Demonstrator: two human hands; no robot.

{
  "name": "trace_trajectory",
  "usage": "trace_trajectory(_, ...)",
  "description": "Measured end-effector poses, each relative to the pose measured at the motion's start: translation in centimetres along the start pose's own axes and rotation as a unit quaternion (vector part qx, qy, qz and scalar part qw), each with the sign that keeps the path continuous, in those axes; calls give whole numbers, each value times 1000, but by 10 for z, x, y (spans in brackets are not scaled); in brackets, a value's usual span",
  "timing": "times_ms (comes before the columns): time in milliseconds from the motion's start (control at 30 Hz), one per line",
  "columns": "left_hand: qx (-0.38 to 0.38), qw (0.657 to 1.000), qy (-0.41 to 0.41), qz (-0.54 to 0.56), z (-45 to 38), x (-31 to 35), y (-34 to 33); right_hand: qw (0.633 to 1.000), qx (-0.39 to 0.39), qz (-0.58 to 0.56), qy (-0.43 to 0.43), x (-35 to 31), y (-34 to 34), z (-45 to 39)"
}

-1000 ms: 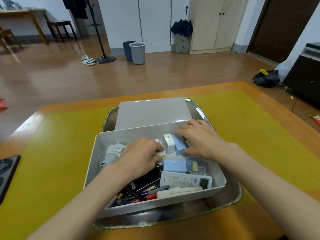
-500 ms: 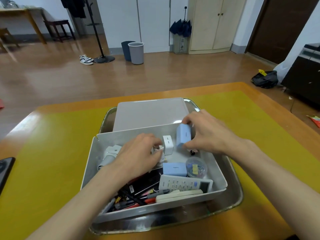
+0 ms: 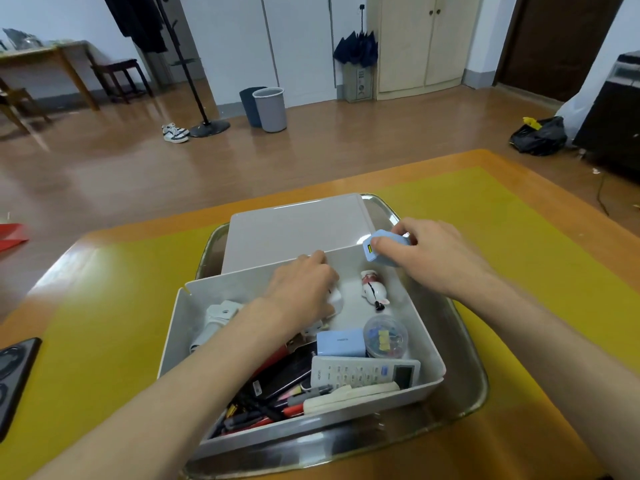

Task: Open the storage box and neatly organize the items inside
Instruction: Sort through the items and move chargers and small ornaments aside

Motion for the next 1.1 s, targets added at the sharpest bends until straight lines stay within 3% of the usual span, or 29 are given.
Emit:
trace_trajectory(267, -15, 992, -29, 119, 19, -1, -5, 998, 36, 25, 38, -6, 8, 7)
trace_trajectory(533, 85, 973, -22, 213, 58, -14, 35, 995, 27, 33, 92, -12, 6, 20)
trace_trajectory(667, 85, 963, -16, 257, 96, -17, 39, 990, -9, 55, 129, -25, -2, 27)
trace_trajectory(933, 0, 979, 39, 198, 138, -18, 2, 944, -36, 282, 170, -44, -22, 60)
trace_trajectory(1100, -27, 986, 49, 155, 145, -21, -15, 919, -70, 351, 165, -40, -31, 74)
Point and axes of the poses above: each hand's wrist, its own z-axis away from the middle knuckle, its own y-axis out of the back of the hand, x = y × z, the point moved 4 cm from there along -z, towards the middle knuckle, and after that the axes turned 9 degrees about -x, right-handed, at the moved point
